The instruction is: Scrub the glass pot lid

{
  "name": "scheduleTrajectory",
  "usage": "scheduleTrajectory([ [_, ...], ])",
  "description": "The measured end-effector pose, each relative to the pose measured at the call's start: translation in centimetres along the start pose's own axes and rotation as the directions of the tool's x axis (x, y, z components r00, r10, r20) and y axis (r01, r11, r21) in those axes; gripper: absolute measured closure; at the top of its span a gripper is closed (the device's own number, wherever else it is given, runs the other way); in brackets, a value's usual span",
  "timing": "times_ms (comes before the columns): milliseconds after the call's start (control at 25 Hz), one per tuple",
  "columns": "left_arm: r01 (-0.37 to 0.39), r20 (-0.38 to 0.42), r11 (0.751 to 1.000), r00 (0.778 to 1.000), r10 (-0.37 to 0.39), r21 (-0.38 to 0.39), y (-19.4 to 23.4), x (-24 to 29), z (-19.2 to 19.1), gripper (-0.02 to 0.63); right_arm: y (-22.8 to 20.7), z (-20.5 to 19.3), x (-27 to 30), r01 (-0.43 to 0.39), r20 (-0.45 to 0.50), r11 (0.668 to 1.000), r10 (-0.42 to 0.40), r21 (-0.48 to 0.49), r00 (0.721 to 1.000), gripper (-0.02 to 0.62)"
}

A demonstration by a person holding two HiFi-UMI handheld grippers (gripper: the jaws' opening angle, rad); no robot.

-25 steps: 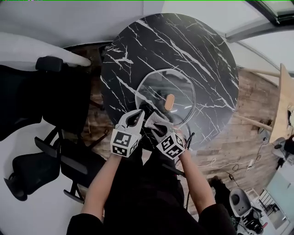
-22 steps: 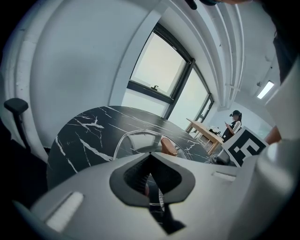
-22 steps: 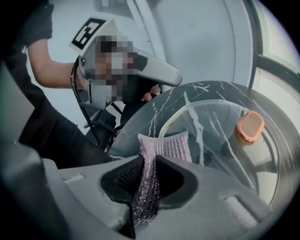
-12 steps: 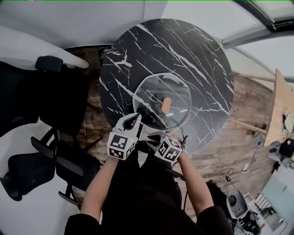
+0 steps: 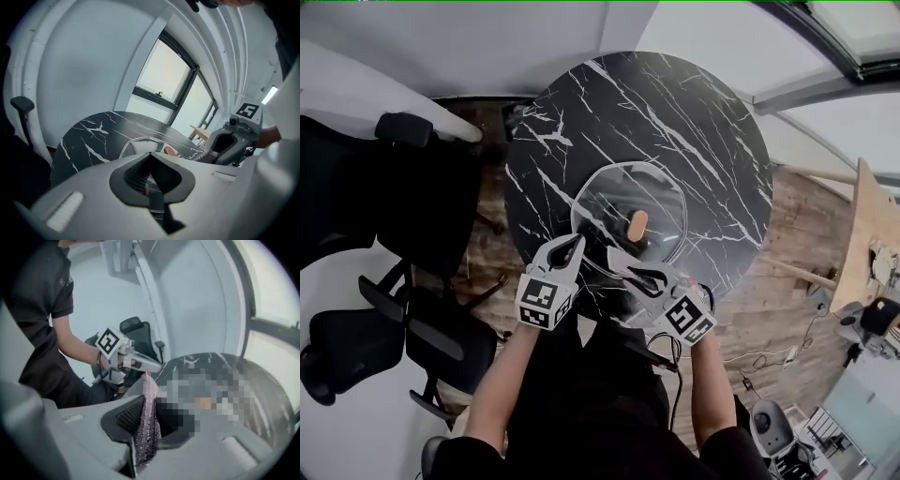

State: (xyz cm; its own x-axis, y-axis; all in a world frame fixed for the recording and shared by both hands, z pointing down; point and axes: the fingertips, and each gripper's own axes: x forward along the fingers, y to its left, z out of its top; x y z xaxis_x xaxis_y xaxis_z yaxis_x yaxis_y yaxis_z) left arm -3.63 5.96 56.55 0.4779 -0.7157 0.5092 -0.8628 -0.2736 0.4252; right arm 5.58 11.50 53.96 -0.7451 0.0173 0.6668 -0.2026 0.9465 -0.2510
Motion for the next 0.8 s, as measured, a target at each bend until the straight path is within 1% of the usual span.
scheduleTrajectory([
  [40, -0.003, 0.004, 1.000, 1.000, 0.003, 0.001, 0.0, 0.0, 0.1, 0.604, -1.5, 0.9, -0.7, 0.078, 0.023, 0.996, -0.077, -0.038, 0.997, 0.523],
  [120, -0.010, 0.010, 1.000, 1.000, 0.010, 0.003, 0.1, 0.0, 0.3, 0.604, -4.6, 2.0, -1.8, 0.233, 0.040, 0.965, -0.230, -0.116, 0.972, 0.523],
  [160, -0.014, 0.012, 1.000, 1.000, 0.014, 0.003, 0.1, 0.0, 0.4, 0.604, -6.0, 2.2, -1.9, 0.291, 0.036, 0.946, -0.289, -0.145, 0.957, 0.523],
  [240, -0.021, 0.013, 1.000, 1.000, 0.021, -0.002, 0.2, 0.0, 0.4, 0.604, -8.2, 2.0, -1.4, 0.353, 0.011, 0.919, -0.357, -0.176, 0.934, 0.523],
  [320, -0.028, 0.014, 1.000, 1.000, 0.028, -0.010, 0.2, 0.1, 0.3, 0.604, -9.5, 1.3, 0.0, 0.364, -0.032, 0.912, -0.376, -0.191, 0.926, 0.523],
  [440, -0.034, 0.015, 0.999, 0.999, 0.035, -0.022, 0.0, 0.2, 0.3, 0.604, -9.9, -0.5, 2.2, 0.329, -0.104, 0.924, -0.354, -0.196, 0.930, 0.522],
  [520, -0.037, 0.014, 0.999, 0.999, 0.037, -0.022, 0.0, 0.3, 0.3, 0.604, -9.6, -1.1, 3.0, 0.312, -0.134, 0.931, -0.339, -0.187, 0.931, 0.520],
  [680, -0.042, 0.011, 0.999, 0.999, 0.043, -0.022, 0.2, 0.4, 0.3, 0.604, -9.1, -1.5, 3.3, 0.299, -0.158, 0.939, -0.325, -0.171, 0.932, 0.518],
  [800, -0.047, 0.010, 0.999, 0.999, 0.047, -0.021, 0.4, 0.7, 0.3, 0.604, -8.4, -2.0, 3.1, 0.287, -0.167, 0.935, -0.323, -0.207, 0.932, 0.518],
])
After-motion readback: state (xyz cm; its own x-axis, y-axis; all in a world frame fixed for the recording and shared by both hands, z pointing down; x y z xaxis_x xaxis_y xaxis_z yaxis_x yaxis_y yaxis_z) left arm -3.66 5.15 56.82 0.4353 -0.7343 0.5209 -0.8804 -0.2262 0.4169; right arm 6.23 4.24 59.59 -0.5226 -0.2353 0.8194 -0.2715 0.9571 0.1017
